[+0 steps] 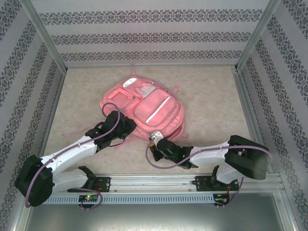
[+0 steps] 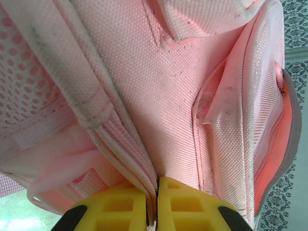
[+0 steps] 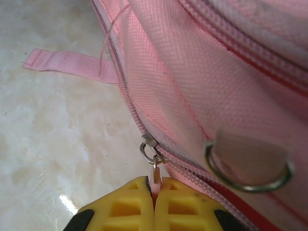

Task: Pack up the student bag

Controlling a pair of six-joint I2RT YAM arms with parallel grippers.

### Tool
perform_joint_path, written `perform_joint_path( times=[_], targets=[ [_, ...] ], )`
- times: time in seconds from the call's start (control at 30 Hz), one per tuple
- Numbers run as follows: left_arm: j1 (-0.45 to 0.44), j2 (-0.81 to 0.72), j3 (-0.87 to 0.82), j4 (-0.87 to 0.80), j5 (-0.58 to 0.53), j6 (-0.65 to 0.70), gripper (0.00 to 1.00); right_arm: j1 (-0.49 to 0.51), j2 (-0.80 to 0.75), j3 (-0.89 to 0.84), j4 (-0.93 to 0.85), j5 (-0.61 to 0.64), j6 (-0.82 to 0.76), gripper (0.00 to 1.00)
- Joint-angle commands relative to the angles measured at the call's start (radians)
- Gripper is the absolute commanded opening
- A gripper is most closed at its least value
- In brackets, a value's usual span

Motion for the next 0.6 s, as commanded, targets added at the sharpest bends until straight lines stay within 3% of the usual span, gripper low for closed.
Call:
perform_joint_path(
  times=[0.0,0.33,0.57],
  targets=[
    [0.022,-0.024,-0.014,-0.035,-0.09,0.042,0.1,-0.005,-0.027,-0.025,-0.066,0.041,-0.004,0.0],
    [0.056,-0.065,-0.019,-0.091,-0.098,0.095,0.1,-0.016,-0.045,-0.023,-0.129,0.014,0.015,0.0],
    [0.131,-0.07,0.018,-0.18,-0.068,0.213,0.1,-0.016,-0.033,-0.003,-0.106,-0.012,-0.018,0.0]
  ],
)
